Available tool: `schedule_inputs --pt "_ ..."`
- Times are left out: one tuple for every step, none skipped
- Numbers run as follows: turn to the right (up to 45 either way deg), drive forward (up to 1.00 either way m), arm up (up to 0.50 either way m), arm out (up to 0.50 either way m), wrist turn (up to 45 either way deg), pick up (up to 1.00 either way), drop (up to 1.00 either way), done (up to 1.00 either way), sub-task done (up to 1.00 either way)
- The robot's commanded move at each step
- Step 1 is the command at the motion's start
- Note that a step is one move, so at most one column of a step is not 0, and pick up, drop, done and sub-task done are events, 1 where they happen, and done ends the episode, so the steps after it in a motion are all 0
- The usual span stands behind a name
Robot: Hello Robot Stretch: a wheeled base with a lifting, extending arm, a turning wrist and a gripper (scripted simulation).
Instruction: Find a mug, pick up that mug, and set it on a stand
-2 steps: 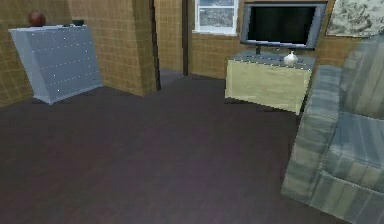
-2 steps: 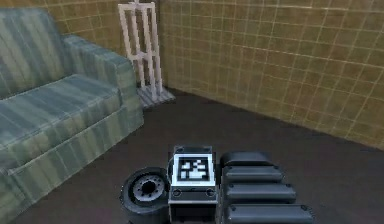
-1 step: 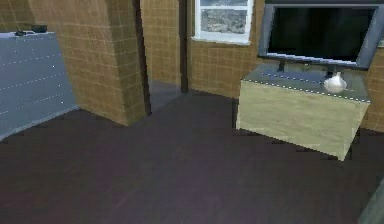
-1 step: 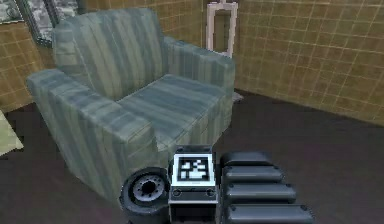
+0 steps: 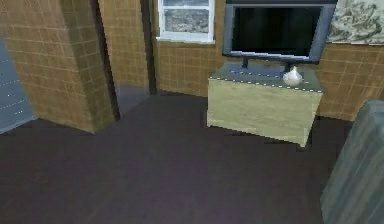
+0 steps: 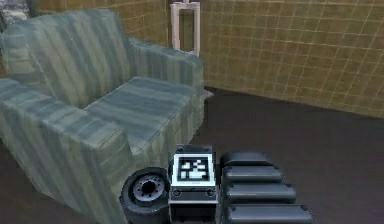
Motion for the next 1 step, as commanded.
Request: schedule_inputs --pt "0.0 0.30 0.00 0.00 0.0 0.00 0.00 0.00 0.00"
